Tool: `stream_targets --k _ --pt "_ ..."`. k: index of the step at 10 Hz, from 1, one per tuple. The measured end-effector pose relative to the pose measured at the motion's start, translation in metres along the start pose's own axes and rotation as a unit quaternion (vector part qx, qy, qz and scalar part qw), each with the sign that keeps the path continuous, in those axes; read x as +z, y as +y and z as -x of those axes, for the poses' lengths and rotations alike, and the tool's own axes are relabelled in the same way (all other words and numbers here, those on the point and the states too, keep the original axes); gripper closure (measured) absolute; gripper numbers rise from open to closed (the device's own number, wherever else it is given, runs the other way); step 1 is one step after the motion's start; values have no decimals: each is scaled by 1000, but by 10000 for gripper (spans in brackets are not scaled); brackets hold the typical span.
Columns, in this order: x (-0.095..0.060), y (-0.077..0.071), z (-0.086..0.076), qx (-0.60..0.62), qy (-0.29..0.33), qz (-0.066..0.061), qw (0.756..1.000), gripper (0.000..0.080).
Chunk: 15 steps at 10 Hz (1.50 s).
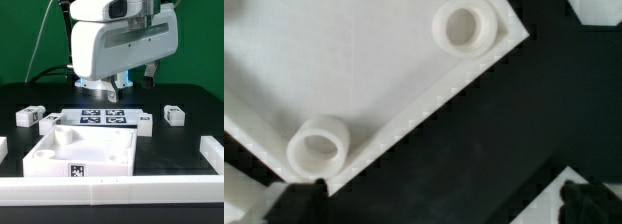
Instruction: Assemble one leg
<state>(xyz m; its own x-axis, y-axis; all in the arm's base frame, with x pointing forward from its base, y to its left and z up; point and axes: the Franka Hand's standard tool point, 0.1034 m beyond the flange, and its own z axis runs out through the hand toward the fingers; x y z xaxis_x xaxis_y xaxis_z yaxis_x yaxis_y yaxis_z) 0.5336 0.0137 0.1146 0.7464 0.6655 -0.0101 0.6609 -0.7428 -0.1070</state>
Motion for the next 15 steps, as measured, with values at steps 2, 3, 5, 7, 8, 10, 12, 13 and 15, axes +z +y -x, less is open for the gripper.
stream_targets --k 2,3,5,7,8,10,12,13,15 --pt "0 0 0 0 0 0 1000 150" --pt "0 0 0 0 0 0 1000 150" --pt "0 0 0 0 0 0 1000 150" --pt "2 1 0 -11 2 4 1000 150" --pt "10 -2 5 -42 8 15 999 150" --pt "25 -11 19 -95 -1 29 995 150" --pt "39 -15 28 -176 -28 38 983 150" --pt "44 -13 35 -199 -35 38 979 150" --pt "47 -6 45 -193 -37 37 980 150"
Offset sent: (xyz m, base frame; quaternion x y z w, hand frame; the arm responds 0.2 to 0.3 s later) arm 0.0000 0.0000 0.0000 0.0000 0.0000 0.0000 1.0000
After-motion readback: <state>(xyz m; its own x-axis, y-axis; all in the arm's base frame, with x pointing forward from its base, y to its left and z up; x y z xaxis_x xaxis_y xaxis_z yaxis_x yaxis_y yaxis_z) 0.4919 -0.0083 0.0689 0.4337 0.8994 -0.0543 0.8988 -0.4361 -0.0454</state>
